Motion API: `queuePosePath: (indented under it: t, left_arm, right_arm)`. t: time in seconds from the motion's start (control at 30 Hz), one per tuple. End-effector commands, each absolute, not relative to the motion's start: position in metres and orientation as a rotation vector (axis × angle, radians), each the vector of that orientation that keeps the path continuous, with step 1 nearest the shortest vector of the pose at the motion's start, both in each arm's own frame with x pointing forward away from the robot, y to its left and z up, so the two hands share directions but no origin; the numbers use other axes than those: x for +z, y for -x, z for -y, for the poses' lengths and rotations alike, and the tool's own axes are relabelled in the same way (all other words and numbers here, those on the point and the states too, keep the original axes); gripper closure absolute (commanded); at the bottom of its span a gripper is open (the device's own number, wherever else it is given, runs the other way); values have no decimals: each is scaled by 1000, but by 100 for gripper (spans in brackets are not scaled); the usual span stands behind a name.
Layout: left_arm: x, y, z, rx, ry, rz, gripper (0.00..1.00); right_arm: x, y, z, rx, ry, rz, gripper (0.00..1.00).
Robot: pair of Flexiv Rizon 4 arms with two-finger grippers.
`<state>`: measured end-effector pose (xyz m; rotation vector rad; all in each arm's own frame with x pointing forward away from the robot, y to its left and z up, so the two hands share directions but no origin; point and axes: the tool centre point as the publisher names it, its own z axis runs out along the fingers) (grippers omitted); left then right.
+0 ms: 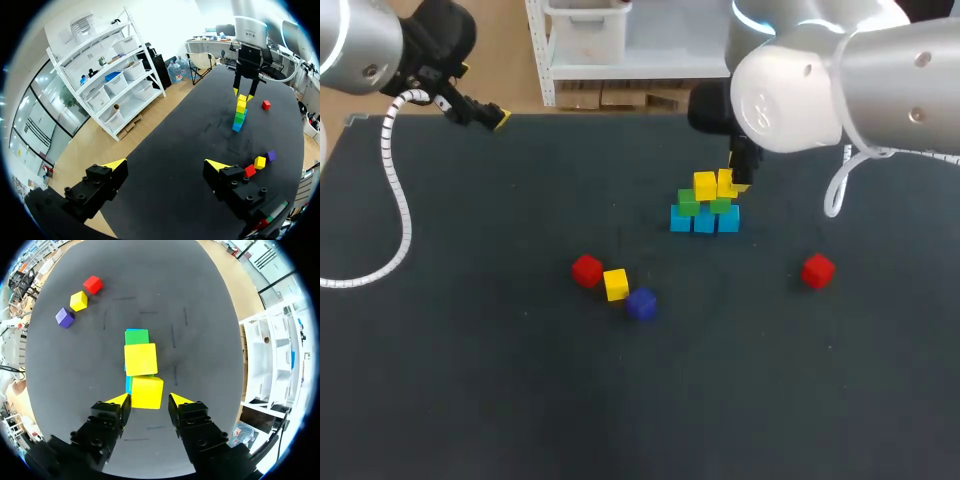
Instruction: Place the blue cubes, place green cubes on the blue cubes, place the yellow cubes on the green cubes, then place the red cubes on the yellow cubes, and place purple cube on the red cubes.
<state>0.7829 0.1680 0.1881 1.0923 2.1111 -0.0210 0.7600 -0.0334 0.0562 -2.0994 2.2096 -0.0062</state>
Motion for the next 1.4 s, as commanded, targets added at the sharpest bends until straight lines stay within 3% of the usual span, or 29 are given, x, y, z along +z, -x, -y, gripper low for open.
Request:
queuePosePath:
  t: [0.03, 0.3, 0.6, 1.03, 1.4]
  left_arm:
    - [188, -783, -169, -27, -1097, -2106, 0]
    - [188, -783, -169, -27, -1097, -2106, 0]
    - [188, -783, -169, -27, -1097, -2106, 0]
    - [188, -783, -169, -27, -1097, -2106, 0]
    - [188, -783, -169, -27, -1097, -2106, 0]
  right_arm:
    - [57, -759, 34, -5, 2100, -2204, 51]
    - [56, -759, 36, -9, 2118, -2189, 51]
    - [55, -760, 38, -4, 2128, -2184, 60]
    - [56, -759, 38, -6, 2140, -2163, 60]
    - [55, -758, 38, -6, 2159, -2148, 68]
